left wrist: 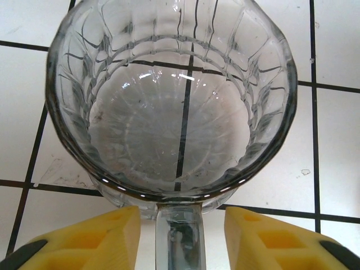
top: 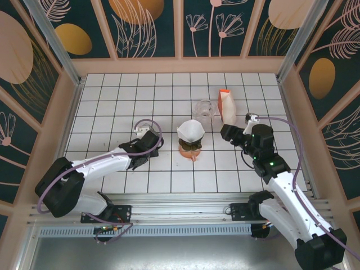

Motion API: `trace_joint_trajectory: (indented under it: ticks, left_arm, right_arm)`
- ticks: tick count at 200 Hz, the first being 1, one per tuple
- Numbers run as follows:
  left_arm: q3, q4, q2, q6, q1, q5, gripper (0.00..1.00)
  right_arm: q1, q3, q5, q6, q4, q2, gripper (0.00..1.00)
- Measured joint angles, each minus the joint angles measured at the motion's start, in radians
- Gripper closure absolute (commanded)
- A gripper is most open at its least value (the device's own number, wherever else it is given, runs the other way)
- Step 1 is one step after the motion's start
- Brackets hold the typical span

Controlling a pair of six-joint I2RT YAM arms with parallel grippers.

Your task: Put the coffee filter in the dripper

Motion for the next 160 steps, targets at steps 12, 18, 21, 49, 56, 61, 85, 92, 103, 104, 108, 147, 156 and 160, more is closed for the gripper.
trace_joint_trajectory:
  ticks: [12, 18, 21, 49, 56, 61, 85, 92, 103, 104, 108, 147, 156, 160]
  left_arm:
    - [0.005, -0.01, -0.015, -0.003, -0.003, -0.002, 0.42]
    - [0.011, -0.017, -0.024, -0.003, -0.005, -0.003, 0.4]
    - [0.015, -0.023, -0.029, -0.003, -0.006, -0.003, 0.39]
    - [0.075, -0.05, -0.071, -0.002, -0.021, -0.005, 0.35]
    - [0.089, -0.053, -0.08, -0.002, -0.024, -0.005, 0.34]
    - [0.1, -0.057, -0.087, -0.002, -0.027, -0.005, 0.35]
    - [0.137, -0.061, -0.112, -0.002, -0.039, -0.001, 0.32]
    - [0.144, -0.062, -0.12, -0.002, -0.039, 0.0, 0.31]
    - [0.154, -0.068, -0.135, -0.002, -0.039, 0.001, 0.28]
    - [0.155, -0.068, -0.136, -0.002, -0.039, 0.001, 0.27]
    - [0.159, -0.069, -0.141, -0.002, -0.039, 0.001, 0.26]
    - [0.225, -0.077, -0.161, 0.019, -0.039, -0.005, 0.01]
    - [0.235, -0.076, -0.161, 0.027, -0.039, -0.014, 0.01]
    - [0.24, -0.077, -0.16, 0.031, -0.039, -0.019, 0.01]
  right_arm:
    - [0.0, 0.0, 0.0, 0.0, 0.0, 0.0, 0.32]
    - [0.0, 0.0, 0.0, 0.0, 0.0, 0.0, 0.31]
    - [0.0, 0.0, 0.0, 0.0, 0.0, 0.0, 0.32]
    - [-0.001, 0.0, 0.0, 0.0, 0.0, 0.0, 0.31]
    - [-0.001, 0.0, 0.0, 0.0, 0.0, 0.0, 0.31]
    - [-0.001, 0.0, 0.0, 0.001, 0.0, 0.0, 0.31]
    - [-0.001, 0.0, 0.0, 0.004, 0.0, 0.002, 0.31]
    - [-0.001, 0.001, 0.0, 0.005, 0.0, 0.005, 0.31]
    - [-0.002, 0.006, -0.001, 0.005, 0.0, 0.018, 0.31]
    - [-0.002, 0.006, -0.001, 0.005, 0.0, 0.02, 0.31]
    - [-0.002, 0.009, -0.001, 0.005, 0.0, 0.026, 0.31]
    - [-0.005, 0.048, -0.032, 0.012, 0.001, 0.142, 0.33]
    - [-0.006, 0.06, -0.039, 0.016, 0.003, 0.179, 0.33]
    - [-0.007, 0.066, -0.045, 0.02, 0.005, 0.197, 0.33]
